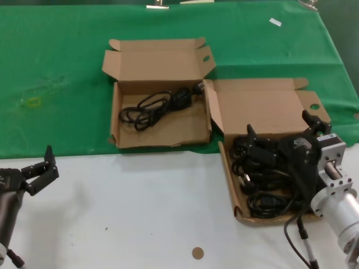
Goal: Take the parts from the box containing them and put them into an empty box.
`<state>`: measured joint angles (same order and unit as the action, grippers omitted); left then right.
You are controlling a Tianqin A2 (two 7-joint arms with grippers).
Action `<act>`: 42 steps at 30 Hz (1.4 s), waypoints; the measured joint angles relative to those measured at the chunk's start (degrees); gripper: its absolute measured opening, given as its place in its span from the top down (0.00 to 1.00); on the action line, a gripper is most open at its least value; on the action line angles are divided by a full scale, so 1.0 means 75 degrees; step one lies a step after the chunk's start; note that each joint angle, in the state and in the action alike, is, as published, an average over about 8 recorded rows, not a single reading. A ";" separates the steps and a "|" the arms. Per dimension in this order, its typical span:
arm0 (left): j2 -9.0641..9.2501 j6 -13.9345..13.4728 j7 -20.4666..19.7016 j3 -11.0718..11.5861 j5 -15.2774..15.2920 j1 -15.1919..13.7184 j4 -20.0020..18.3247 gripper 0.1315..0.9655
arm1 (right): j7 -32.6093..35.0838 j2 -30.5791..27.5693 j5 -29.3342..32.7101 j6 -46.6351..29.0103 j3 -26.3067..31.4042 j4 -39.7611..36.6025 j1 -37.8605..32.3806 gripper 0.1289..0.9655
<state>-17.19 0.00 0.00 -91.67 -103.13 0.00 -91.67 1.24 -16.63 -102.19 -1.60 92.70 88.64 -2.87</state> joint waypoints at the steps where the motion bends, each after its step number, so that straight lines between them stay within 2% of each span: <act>1: 0.0000 0.0000 0.0000 0.0000 0.0000 0.0000 0.0000 0.00 | 0.0000 0.0000 0.0000 0.0000 0.0000 0.0000 0.0000 0.00; 42: 0.0000 0.0000 0.0000 0.0000 0.0000 0.0000 0.0000 0.00 | 0.0000 0.0000 0.0000 0.0000 0.0000 0.0000 0.0000 0.00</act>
<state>-17.19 0.00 0.00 -91.67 -103.13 0.00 -91.67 1.25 -16.63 -102.19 -1.60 92.70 88.64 -2.87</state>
